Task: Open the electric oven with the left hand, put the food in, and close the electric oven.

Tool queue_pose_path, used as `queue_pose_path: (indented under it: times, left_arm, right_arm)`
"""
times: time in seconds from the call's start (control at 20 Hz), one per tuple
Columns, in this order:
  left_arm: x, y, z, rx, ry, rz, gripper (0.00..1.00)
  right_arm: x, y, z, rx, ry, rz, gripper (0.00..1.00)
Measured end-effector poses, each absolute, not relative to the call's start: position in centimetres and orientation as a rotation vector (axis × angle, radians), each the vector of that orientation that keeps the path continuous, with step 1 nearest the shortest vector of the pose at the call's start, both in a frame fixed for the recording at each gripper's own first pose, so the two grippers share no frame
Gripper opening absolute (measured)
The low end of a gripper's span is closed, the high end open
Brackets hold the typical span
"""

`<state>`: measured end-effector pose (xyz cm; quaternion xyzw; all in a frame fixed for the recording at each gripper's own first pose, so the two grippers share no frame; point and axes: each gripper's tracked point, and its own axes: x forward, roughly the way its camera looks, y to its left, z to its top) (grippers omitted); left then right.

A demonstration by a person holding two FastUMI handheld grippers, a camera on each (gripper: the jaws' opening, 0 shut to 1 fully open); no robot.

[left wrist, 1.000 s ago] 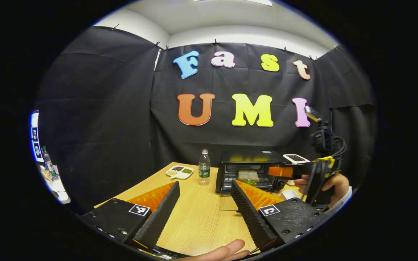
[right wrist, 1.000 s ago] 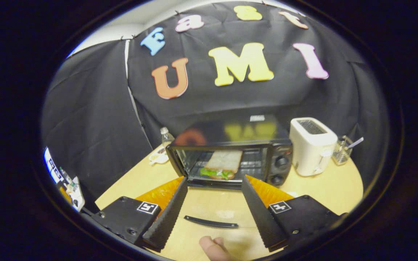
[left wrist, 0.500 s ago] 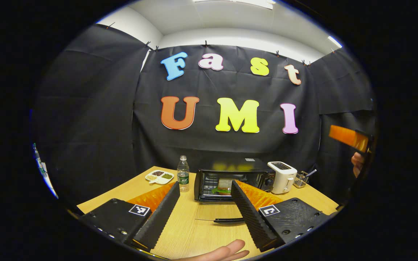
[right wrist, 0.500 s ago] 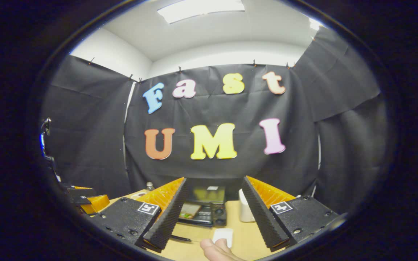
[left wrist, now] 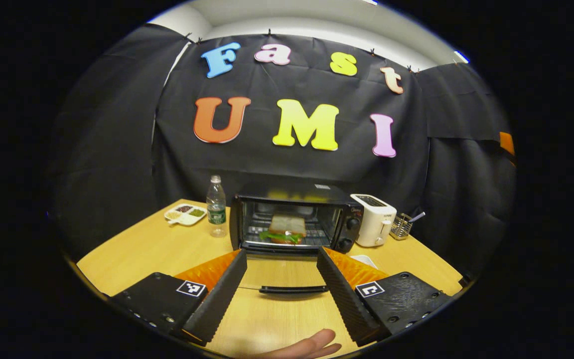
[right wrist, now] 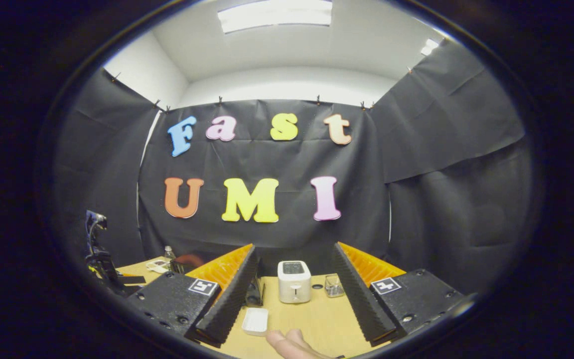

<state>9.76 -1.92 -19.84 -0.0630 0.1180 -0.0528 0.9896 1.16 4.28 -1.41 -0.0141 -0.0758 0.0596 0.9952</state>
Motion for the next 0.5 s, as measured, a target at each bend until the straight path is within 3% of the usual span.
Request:
queue_pose_path:
  times: [0.5]
  left_arm:
    - [11.6, -5.1, -32.8, -0.046, 0.525, -0.128, 0.94]
  right_arm:
    - [3.8, 3.8, -5.3, -0.016, -0.070, 0.138, 0.97]
